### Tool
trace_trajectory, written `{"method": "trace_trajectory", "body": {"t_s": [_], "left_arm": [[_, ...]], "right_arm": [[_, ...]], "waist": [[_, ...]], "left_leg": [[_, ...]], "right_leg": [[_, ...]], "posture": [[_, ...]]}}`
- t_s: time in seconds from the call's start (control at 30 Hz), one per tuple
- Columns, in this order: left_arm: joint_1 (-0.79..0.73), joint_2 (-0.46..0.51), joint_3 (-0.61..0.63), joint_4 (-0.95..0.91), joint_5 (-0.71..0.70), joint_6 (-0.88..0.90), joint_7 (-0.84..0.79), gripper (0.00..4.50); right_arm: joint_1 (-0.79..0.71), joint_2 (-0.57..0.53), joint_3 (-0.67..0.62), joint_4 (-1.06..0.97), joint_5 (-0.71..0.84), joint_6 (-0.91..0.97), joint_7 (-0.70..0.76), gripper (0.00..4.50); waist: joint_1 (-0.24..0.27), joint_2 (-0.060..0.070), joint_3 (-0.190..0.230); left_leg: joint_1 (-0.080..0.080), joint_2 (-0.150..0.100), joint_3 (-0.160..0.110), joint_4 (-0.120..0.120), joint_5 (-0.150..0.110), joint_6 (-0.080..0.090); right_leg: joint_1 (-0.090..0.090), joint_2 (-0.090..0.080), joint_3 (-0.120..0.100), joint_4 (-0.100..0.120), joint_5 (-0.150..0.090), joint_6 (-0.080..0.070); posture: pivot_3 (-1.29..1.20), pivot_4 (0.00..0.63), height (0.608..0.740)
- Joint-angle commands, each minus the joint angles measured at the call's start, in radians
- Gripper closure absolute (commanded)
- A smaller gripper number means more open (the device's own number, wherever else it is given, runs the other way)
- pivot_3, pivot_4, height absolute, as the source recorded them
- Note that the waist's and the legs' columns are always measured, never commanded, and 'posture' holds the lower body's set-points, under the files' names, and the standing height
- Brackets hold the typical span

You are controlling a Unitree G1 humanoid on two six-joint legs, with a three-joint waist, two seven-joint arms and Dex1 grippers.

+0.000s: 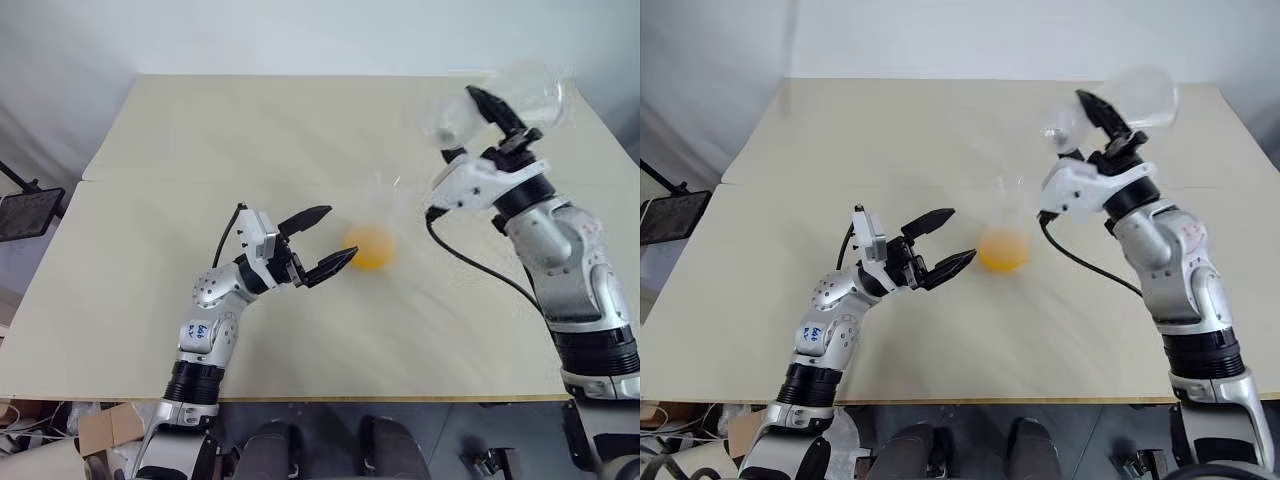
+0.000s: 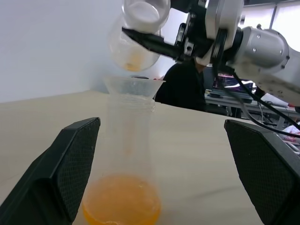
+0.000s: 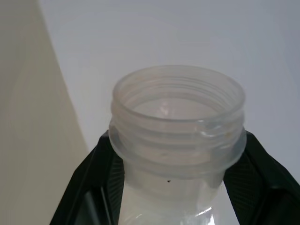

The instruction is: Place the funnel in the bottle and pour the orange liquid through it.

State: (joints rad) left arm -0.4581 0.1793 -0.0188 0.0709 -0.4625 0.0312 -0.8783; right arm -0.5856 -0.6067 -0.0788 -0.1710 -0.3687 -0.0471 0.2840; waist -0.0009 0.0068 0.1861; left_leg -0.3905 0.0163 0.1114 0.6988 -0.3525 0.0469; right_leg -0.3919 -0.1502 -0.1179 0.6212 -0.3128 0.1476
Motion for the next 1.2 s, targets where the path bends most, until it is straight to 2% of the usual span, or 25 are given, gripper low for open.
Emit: {"method": "trace_trajectory", "body": {"t_s": [0.03,0.1,0.17,0.27,0.33,0.47,0.57,0.67,1.03,1.2], "left_arm": [[-0.023,0.015,0.006,-0.003,0.001,-0.013,-0.014,0.0],[-0.03,0.021,0.009,0.004,-0.001,-0.012,-0.019,0.0],[-0.036,0.028,0.01,0.011,-0.003,-0.012,-0.023,0.0],[-0.047,0.035,0.009,0.022,-0.004,-0.009,-0.036,0.0],[-0.053,0.036,0.009,0.027,-0.006,-0.006,-0.041,0.0],[-0.058,0.037,0.008,0.031,-0.007,-0.002,-0.048,0.0],[-0.063,0.04,0.005,0.032,-0.008,0.004,-0.054,0.0],[-0.069,0.043,0.004,0.035,-0.009,0.008,-0.061,0.0],[-0.102,0.049,0.008,0.057,-0.007,0.016,-0.079,0.0],[-0.106,0.055,0.01,0.055,-0.008,0.023,-0.084,0.0]], "right_arm": [[0.017,-0.004,-0.153,-0.082,0.196,0.15,0.074,2.05],[0.031,0.002,-0.247,-0.096,0.34,0.287,0.124,2.05],[0.052,-0.009,-0.326,-0.094,0.418,0.352,0.141,2.05],[0.09,-0.037,-0.432,-0.035,0.42,0.494,0.074,2.05],[0.093,-0.014,-0.534,-0.002,0.494,0.555,0.036,2.05],[0.127,0.021,-0.635,-0.01,0.586,0.629,-0.003,2.05],[0.182,0.018,-0.661,-0.003,0.614,0.615,0.001,2.05],[0.248,0.06,-0.688,-0.016,0.685,0.594,0.021,2.05],[0.375,0.168,-0.667,-0.08,0.806,0.472,0.015,2.05],[0.428,0.169,-0.647,-0.111,0.83,0.427,0.03,0.43]], "waist": [[0.004,0.0,0.0],[0.005,0.0,0.0],[0.007,0.0,0.0],[0.006,0.0,0.0],[0.009,0.0,0.0],[0.005,0.001,-0.001],[0.002,0.001,-0.001],[0.002,0.001,-0.001],[0.005,0.001,-0.001],[0.006,0.001,-0.001]], "left_leg": [[0.0,0.0,-0.001,0.0,0.0,0.0],[0.0,-0.001,-0.001,0.001,0.0,0.0],[0.0,-0.001,-0.001,0.0,0.0,0.0],[0.0,-0.001,0.0,0.0,0.0,0.0],[0.0,-0.002,0.0,0.0,0.0,0.0],[0.0,-0.002,0.001,0.0,0.0,0.0],[0.001,-0.003,0.002,-0.001,0.0,0.0],[0.001,-0.003,0.003,-0.001,0.0,0.0],[0.002,-0.003,0.004,0.0,0.0,0.0],[0.002,-0.003,0.004,0.0,0.0,0.0]], "right_leg": [[0.0,0.0,0.0,0.0,0.0,0.0],[0.001,0.0,0.0,0.0,0.0,0.0],[0.001,0.0,0.0,0.0,0.0,0.0],[0.001,0.0,0.0,0.0,0.0,0.0],[0.001,0.0,0.0,0.0,0.0,0.0],[0.0,0.0,0.001,0.0,0.0,0.0],[0.0,0.001,0.001,0.0,0.0,0.0],[0.0,0.001,0.002,0.0,0.0,0.0],[0.0,0.001,0.003,0.0,0.0,0.0],[0.0,0.001,0.004,0.0,0.0,0.0]], "posture": [[0.0,0.15,0.74],[0.0,0.15,0.74],[0.0,0.15,0.74],[0.0,0.15,0.74],[0.0,0.15,0.74],[0.0,0.15,0.74],[0.0,0.15,0.74],[0.0,0.15,0.74],[0.0,0.15,0.74],[0.0,0.15,0.74]]}}
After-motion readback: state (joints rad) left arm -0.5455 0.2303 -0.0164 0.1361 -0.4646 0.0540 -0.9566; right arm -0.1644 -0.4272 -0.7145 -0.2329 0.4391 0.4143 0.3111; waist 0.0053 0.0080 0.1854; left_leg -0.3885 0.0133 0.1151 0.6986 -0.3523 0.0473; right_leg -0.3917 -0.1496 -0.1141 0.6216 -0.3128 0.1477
